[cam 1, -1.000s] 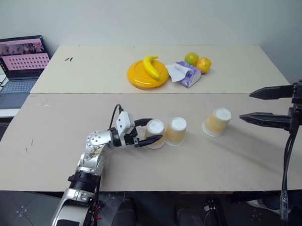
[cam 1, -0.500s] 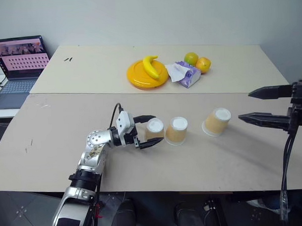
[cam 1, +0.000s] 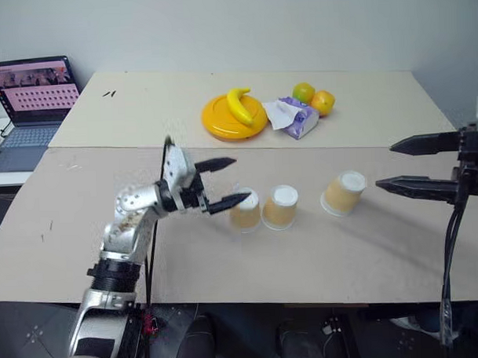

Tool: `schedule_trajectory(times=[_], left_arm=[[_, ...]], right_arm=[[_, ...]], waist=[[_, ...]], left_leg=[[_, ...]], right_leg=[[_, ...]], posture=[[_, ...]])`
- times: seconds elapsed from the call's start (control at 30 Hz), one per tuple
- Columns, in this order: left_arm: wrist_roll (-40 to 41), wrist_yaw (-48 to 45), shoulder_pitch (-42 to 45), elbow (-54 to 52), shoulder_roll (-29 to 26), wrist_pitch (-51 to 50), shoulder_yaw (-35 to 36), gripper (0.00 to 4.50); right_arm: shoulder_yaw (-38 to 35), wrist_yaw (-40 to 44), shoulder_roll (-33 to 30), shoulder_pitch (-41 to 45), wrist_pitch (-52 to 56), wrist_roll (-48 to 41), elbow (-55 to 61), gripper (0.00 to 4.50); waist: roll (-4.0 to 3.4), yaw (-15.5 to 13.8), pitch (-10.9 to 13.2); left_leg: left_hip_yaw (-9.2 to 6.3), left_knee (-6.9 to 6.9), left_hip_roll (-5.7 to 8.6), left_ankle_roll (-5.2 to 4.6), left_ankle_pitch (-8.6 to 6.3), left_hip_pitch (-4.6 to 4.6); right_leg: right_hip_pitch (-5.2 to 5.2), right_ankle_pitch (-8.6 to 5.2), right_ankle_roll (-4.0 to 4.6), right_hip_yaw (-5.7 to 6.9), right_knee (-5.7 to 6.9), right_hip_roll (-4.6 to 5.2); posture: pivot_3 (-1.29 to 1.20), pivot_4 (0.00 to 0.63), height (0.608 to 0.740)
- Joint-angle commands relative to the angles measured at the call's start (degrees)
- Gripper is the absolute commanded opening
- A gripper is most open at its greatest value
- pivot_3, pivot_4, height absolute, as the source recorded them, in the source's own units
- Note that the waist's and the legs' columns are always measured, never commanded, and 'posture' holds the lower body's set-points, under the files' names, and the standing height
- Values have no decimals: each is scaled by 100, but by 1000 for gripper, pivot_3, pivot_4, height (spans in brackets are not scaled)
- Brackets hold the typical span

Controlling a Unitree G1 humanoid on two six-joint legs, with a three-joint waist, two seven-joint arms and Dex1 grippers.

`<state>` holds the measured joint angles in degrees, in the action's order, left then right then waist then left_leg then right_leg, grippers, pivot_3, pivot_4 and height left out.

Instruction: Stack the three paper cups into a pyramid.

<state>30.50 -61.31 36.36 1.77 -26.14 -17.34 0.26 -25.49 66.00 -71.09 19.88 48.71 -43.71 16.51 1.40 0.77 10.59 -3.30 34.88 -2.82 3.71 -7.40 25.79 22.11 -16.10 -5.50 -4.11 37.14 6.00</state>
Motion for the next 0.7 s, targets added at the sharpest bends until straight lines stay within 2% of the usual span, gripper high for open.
schedule_trajectory(times=[0.03, 0.13, 0.23, 0.43, 0.57, 0.7], left_arm=[[1234, 195, 810, -982, -654, -1849, 423, 4440], [1531, 253, 1030, -1455, -1273, -2872, 265, 4440], [1631, 311, 1172, -1590, -1549, -3312, 211, 4440], [1749, 804, 1756, -1436, -1422, -3874, 287, 4440], [1656, 1014, 1968, -1190, -1275, -3888, 276, 4440], [1241, 846, 2006, -1033, -1315, -3536, 3, 4440]], right_arm=[[-278, -177, 300, -385, -682, 479, -114, 4500], [-385, -448, 830, -780, -1089, 695, -159, 4500], [-380, -634, 1289, -1105, -1510, 919, -153, 4500], [-234, -973, 2093, -1288, -2039, 1046, -428, 4500], [225, -1078, 2506, -1214, -2438, 1330, -791, 4500], [582, -1096, 2709, -832, -2809, 1596, -1418, 4500]], waist=[[8, 11, 2], [14, 27, -2], [-15, 26, -2], [7, 26, 7], [3, 31, 5], [2, 68, 7]], left_leg=[[-1, 0, 0, 0, 0, 1], [-3, -2, -1, -4, -3, 4], [3, -6, 8, -6, -4, -2], [-3, 6, 5, 0, 2, -4], [-2, 1, 5, 0, 2, -11], [1, -1, 5, 1, 3, -15]], right_leg=[[0, -1, -1, 1, -2, 0], [0, -5, -7, 3, -5, -1], [0, -6, -9, -2, 0, 7], [-7, -5, -12, 1, 4, 1], [-10, -3, -9, -1, 3, 1], [-10, -2, -8, -4, 3, 1]], posture=[[0, 150, 732], [0, 150, 732], [0, 150, 732], [0, 150, 732], [0, 150, 732], [0, 150, 732]])
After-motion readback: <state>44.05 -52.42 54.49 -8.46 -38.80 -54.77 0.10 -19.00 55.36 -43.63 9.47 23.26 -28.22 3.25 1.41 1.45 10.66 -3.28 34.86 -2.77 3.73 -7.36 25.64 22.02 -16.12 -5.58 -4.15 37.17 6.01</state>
